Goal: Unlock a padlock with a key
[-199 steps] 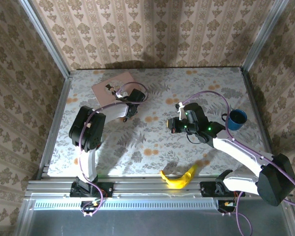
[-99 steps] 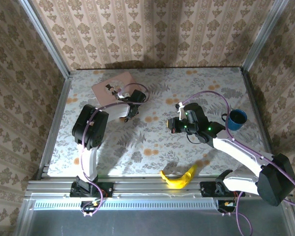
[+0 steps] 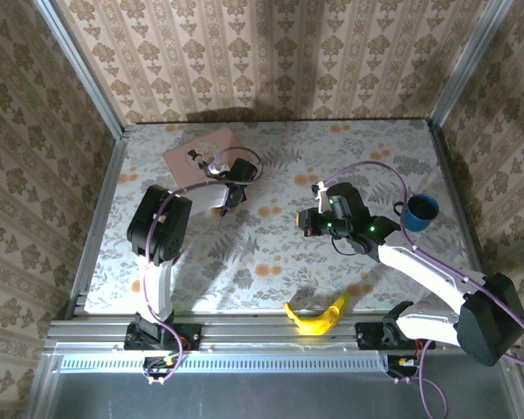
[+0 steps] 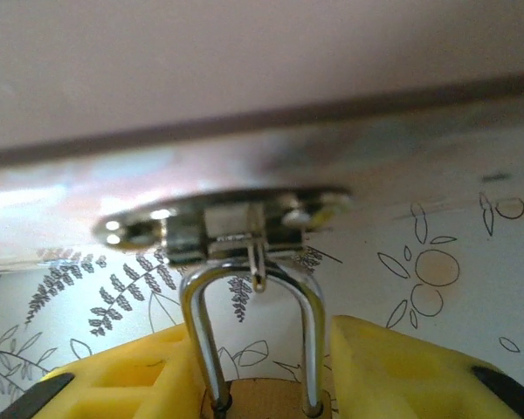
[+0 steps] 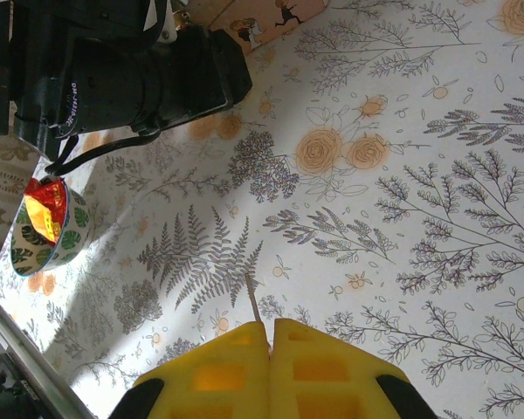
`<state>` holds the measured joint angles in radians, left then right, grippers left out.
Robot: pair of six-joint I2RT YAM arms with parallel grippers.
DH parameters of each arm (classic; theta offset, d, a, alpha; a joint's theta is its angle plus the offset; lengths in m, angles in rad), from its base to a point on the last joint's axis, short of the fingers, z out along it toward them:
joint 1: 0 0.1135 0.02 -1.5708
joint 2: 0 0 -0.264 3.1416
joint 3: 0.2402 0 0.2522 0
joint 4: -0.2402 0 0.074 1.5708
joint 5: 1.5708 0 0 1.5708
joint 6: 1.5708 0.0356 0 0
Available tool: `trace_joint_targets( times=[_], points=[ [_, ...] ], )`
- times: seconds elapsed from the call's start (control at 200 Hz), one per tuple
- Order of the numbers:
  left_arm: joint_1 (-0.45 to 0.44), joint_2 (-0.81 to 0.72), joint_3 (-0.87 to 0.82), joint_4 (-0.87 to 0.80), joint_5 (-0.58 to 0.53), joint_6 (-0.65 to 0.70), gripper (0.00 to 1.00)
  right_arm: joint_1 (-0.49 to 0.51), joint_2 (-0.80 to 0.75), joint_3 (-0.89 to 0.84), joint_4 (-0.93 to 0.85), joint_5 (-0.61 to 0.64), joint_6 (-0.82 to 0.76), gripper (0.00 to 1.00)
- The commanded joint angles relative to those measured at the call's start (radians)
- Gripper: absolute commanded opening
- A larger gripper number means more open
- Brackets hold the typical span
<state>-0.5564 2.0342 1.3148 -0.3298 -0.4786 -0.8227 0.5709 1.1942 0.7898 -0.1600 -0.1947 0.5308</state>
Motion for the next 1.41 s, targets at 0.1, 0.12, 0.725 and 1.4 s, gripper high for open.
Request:
trace_joint_targets(
  times=[0.1,0.12,0.725,1.4],
  points=[
    [0.021,0.019,-0.042,0.043,0.058,-0.032,0.36,-0.006,-0.01,0.02,0.006,0.0,0.002,0.0],
    [0.022,0.017,-0.044,0.044,0.059,-0.031,0.34,-0.006,-0.009,0.022,0.005,0.0,0.001,0.0],
    [0.008,-0.063,-0.082,0.073,0.16,0.014,0.0,-0.008,0.025,0.01,-0.005,0.01,0.009,0.0],
    [-0.222,-0.229,-0.231,0.117,0.317,-0.338,0.0,0.034,0.035,-0.214,0.157,0.015,0.1,0.0]
  ],
)
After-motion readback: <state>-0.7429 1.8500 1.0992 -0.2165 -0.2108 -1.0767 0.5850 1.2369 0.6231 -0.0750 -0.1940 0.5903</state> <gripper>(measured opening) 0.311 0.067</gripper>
